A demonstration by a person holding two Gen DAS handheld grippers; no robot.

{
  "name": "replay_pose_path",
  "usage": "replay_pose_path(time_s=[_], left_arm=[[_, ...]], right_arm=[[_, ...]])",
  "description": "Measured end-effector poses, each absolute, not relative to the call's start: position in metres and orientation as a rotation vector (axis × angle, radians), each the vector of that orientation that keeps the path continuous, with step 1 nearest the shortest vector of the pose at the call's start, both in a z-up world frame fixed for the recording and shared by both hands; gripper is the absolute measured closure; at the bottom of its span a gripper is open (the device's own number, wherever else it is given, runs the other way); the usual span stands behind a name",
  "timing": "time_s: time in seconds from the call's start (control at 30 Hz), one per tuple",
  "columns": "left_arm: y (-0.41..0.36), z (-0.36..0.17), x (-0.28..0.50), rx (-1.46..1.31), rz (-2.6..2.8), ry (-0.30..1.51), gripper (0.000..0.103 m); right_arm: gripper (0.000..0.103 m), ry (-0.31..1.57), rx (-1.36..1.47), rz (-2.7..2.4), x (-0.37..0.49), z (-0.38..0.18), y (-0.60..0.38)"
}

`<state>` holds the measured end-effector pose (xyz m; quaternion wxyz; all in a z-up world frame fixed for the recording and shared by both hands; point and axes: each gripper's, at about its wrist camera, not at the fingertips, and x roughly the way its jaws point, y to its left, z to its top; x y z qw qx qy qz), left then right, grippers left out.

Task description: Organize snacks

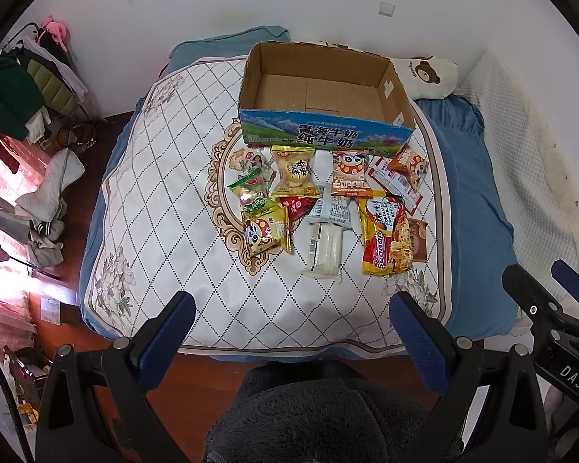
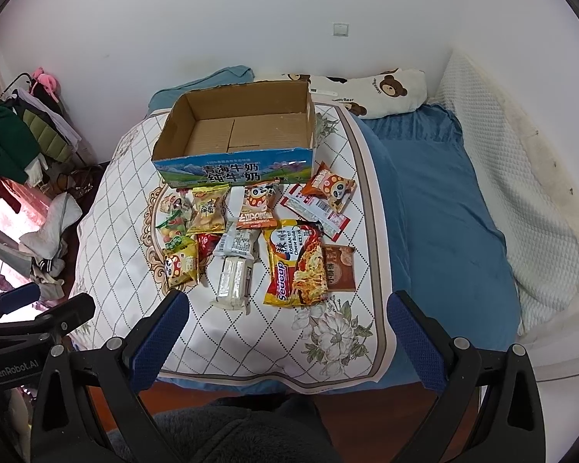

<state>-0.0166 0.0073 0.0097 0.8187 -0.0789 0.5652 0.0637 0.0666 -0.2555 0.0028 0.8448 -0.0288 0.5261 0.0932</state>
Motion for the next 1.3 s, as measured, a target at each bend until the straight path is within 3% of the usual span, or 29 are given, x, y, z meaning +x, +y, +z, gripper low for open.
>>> replay_pose_path(time_s=[0.77,1.07,1.3], left_arm=[[0.01,-0.003,-0.006,-0.185,0.151,1.201,0.0],[0.031,-0.107,0.058,-0.173,0.23,1.333,0.0],[-0.004,-0.181,0.102,-0.1,0.176,1.444,0.0]], right_arm=[[0.0,1.125,-0.04,0.203,0.066,-0.002,-0.257],[0.0,1.256,0.068,0.142,0.137,-0.113,-0.291],[0.0,1.379,0.136,0.14,0.195,-0.215,-0.304]])
